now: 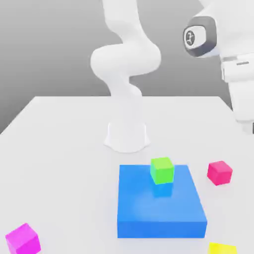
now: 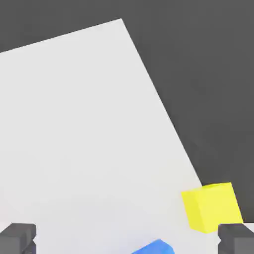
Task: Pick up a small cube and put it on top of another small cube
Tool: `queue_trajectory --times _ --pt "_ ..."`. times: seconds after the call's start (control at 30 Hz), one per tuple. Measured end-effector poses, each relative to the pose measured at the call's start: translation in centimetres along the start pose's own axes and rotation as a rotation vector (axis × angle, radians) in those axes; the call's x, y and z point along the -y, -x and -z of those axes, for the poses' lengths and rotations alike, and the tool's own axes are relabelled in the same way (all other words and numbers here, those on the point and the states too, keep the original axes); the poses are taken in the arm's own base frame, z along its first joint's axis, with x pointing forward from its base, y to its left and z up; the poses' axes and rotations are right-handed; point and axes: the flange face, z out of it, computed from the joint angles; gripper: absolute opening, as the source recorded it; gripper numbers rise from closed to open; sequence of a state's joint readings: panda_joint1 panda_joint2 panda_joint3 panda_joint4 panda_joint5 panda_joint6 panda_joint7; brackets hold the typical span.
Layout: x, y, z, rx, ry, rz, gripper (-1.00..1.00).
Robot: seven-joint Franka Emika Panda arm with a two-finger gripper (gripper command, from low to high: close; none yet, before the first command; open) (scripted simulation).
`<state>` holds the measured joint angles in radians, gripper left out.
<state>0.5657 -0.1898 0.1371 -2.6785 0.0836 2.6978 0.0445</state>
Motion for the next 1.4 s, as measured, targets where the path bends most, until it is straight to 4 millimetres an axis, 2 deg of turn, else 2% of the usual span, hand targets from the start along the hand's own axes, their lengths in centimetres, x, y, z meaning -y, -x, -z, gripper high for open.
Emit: queue_trajectory --times 0.13,0.23,0.43,0.47,0.7,0.9,0.93,0.97,1.07,1.17,1.27,1.4 --pt "5.0 4.9 -6.2 0.116 -0.010 0.272 0.00" --pt "8.6 9.4 -9.9 0.192 -0.018 0.481 0.00" --pt "7.6 10.9 -15.6 0.210 -0.017 0.488 0.00" --pt "7.6 11.1 -16.4 0.210 -0.017 0.488 -1.00" --pt "7.6 11.2 -16.6 0.212 -0.016 0.488 -1.00" --pt "7.7 10.1 -11.8 0.211 -0.015 0.489 -1.00" --pt "7.0 9.6 -11.1 0.213 -0.013 0.463 -1.00" --pt "4.9 8.3 -11.0 0.216 -0.008 0.391 -1.00" --pt "-2.4 4.8 -10.9 0.228 0.009 0.159 -1.00" --pt "-10.3 2.6 -10.8 0.235 0.025 -0.068 -1.00" --pt "-19.0 2.1 -10.1 0.234 0.043 -0.292 -1.00" --pt "-29.3 3.9 -8.5 0.225 0.067 -0.546 -1.00"
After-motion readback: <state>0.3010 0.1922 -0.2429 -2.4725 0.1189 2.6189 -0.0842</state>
